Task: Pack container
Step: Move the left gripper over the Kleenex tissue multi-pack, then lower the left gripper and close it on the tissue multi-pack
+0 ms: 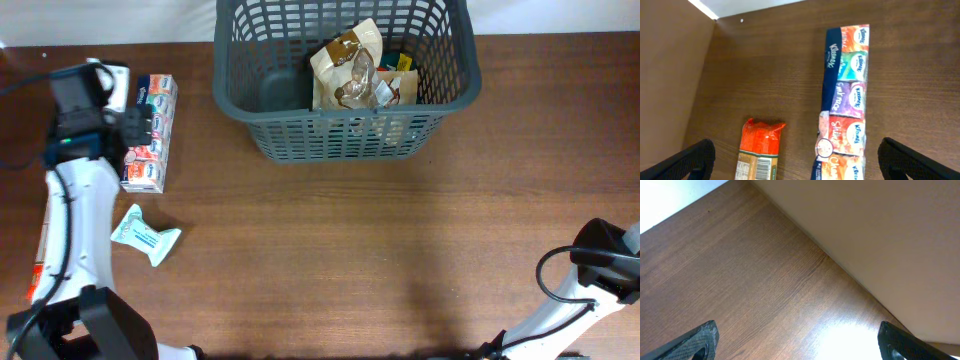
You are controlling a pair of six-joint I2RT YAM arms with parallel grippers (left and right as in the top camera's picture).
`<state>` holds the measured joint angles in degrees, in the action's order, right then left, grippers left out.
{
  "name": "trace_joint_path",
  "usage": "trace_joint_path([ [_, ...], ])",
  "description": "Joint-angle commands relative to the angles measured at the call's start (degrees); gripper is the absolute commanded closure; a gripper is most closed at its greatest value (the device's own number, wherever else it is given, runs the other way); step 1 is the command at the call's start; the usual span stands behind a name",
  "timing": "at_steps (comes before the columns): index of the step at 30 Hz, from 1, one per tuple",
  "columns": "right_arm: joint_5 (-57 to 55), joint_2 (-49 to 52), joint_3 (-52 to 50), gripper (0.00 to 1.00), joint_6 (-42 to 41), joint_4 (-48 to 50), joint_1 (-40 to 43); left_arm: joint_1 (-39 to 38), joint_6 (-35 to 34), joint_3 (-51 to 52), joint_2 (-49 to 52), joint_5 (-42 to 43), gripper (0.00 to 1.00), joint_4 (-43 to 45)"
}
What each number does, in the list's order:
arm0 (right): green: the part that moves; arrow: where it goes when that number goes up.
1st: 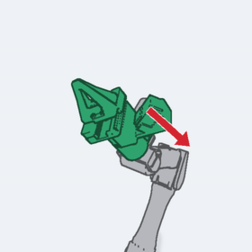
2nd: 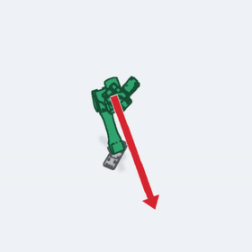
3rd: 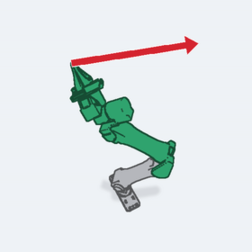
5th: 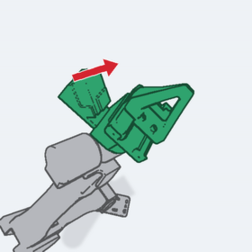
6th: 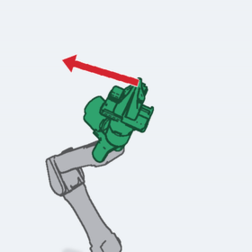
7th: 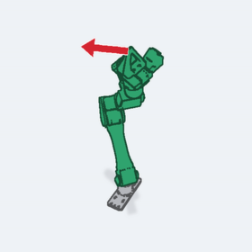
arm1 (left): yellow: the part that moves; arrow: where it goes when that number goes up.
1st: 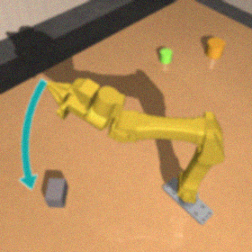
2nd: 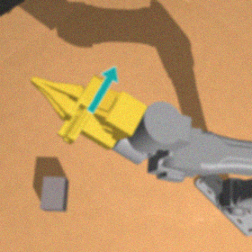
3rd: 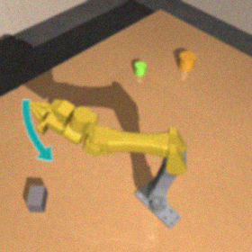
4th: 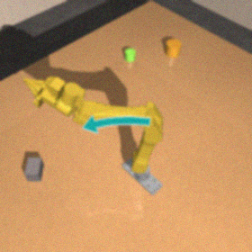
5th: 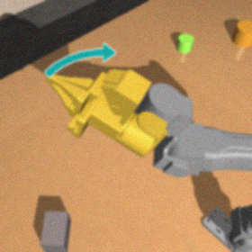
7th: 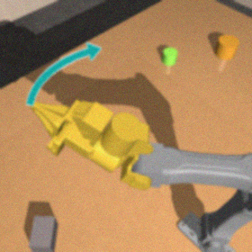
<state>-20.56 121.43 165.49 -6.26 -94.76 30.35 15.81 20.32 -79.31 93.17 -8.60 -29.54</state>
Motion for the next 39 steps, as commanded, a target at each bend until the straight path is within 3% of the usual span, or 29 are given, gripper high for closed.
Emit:
trace_joint_path([
  [1, -0.7, -1.8, 0.8, 0.01, -0.2, 0.0, 0.1, 2.1, -0.9, -1.1, 1.7, 9.0, 0.01, -1.9],
  [4, -0.7, -1.8, 0.8, 0.01, -0.2, 0.0, 0.1, 2.8, -0.9, -1.2, 3.8, 12.4, 0.01, -4.5],
  [10, -0.7, -1.8, 0.8, 0.01, -0.2, 0.0, 0.1, 2.6, -1.0, -5.0, 9.4, 11.1, 0.01, -7.8],
  [23, -0.7, -1.8, 0.8, 0.01, -0.2, 0.0, 0.1, 2.6, -3.2, -28.9, 25.3, 8.8, 0.01, -20.9],
  [39, -0.7, -1.8, 0.8, 0.01, -0.2, 0.0, 0.1, 0.6, -3.8, -30.0, 28.7, 12.3, 0.01, -21.6],
])
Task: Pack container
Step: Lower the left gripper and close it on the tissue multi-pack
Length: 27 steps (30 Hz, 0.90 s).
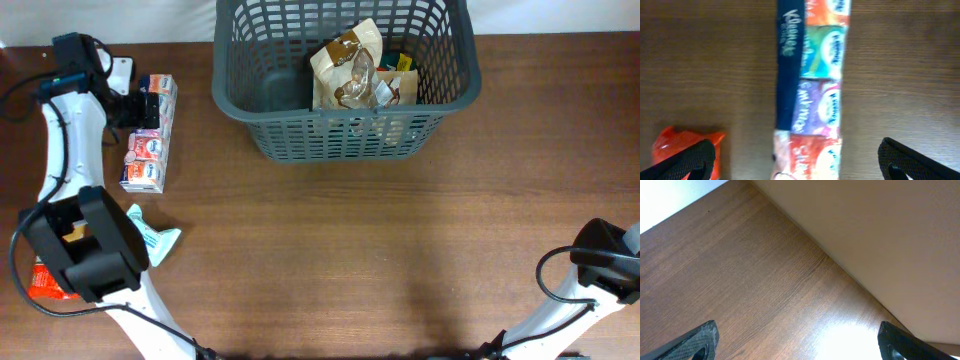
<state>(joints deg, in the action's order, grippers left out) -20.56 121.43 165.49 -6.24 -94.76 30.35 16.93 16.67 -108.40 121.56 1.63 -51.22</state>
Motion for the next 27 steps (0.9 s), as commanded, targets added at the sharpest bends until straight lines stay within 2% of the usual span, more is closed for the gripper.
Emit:
trace_joint_path([
  [1, -0.7, -1.8, 0.8, 0.01, -0.2, 0.0, 0.1, -0.5, -0.1, -0.9, 0.3, 2.1, 0.01, 0.0],
  [27, -0.7, -1.8, 0.8, 0.01, -0.2, 0.0, 0.1, -0.5, 1.4, -0.8, 6.7, -0.5, 0.01, 0.8],
])
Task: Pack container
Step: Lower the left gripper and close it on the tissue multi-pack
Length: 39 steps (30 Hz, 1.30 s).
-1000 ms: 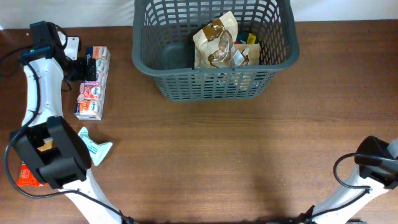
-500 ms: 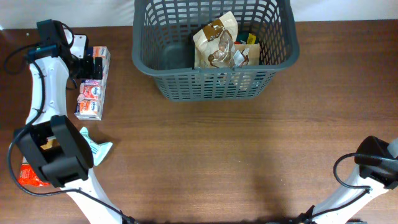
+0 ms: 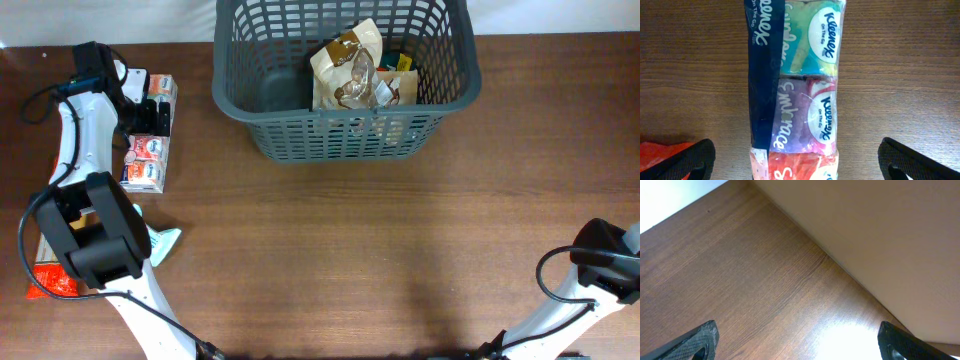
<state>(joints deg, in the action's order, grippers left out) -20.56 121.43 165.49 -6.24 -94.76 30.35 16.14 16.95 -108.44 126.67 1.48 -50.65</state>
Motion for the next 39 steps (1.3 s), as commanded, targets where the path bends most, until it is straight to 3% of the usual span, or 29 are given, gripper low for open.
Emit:
trace_joint_path([
  [1, -0.7, -1.8, 0.8, 0.01, -0.2, 0.0, 0.1, 0.3, 1.1, -0.8, 1.9, -0.4, 0.01, 0.2],
  [12, -0.7, -1.8, 0.8, 0.01, -0.2, 0.0, 0.1, 0.3, 1.1, -0.8, 7.2, -2.4, 0.01, -2.1],
  [31, -0.7, -1.8, 0.8, 0.01, -0.2, 0.0, 0.1, 0.3, 1.1, -0.8, 7.5, -6.0, 0.01, -4.9],
  [32, -0.7, -1.8, 0.8, 0.01, -0.2, 0.0, 0.1, 0.2, 1.1, -0.8, 7.5, -6.0, 0.09, -4.8],
  [34, -0.7, -1.8, 0.8, 0.01, -0.2, 0.0, 0.1, 0.2, 1.1, -0.8, 7.5, -6.1, 0.50, -4.5],
  [36, -0.7, -1.8, 0.8, 0.01, -0.2, 0.0, 0.1, 0.3, 1.1, -0.8, 7.5, -6.0, 0.81, -4.3],
  [38, -0.7, -1.8, 0.8, 0.01, -0.2, 0.0, 0.1, 0.2, 1.1, -0.8, 7.5, -6.0, 0.98, -4.0],
  [39, -0.7, -1.8, 0.8, 0.01, -0.2, 0.0, 0.1, 0.2, 0.8, -0.8, 7.5, -6.0, 0.98, -3.8],
])
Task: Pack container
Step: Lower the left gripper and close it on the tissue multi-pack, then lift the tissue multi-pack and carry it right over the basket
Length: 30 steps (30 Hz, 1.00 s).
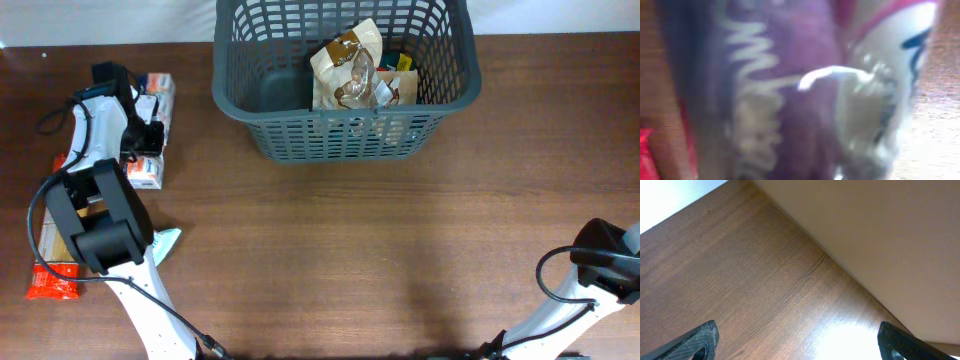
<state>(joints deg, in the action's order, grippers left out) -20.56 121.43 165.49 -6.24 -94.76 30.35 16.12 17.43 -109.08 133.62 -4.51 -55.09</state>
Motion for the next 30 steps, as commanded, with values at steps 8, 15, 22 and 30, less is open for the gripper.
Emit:
trace_joint_path([
  [8, -0.7, -1.8, 0.8, 0.01, -0.2, 0.0, 0.1, -0.2, -3.2, -1.8, 0.4, 0.0, 0.98, 1.5],
  [15, -0.7, -1.8, 0.8, 0.01, -0.2, 0.0, 0.1, -0.2, -12.9, -13.3, -2.1, 0.2, 0.98, 0.1],
  [22, -0.7, -1.8, 0.8, 0.01, -0.2, 0.0, 0.1, -2.8, -13.5, -32.3, -5.8, 3.8, 0.98, -5.6],
  [30, -0.7, -1.8, 0.8, 0.01, -0.2, 0.0, 0.1, -14.5, -10.5, -46.9, -8.1, 6.9, 0.98, -7.5],
])
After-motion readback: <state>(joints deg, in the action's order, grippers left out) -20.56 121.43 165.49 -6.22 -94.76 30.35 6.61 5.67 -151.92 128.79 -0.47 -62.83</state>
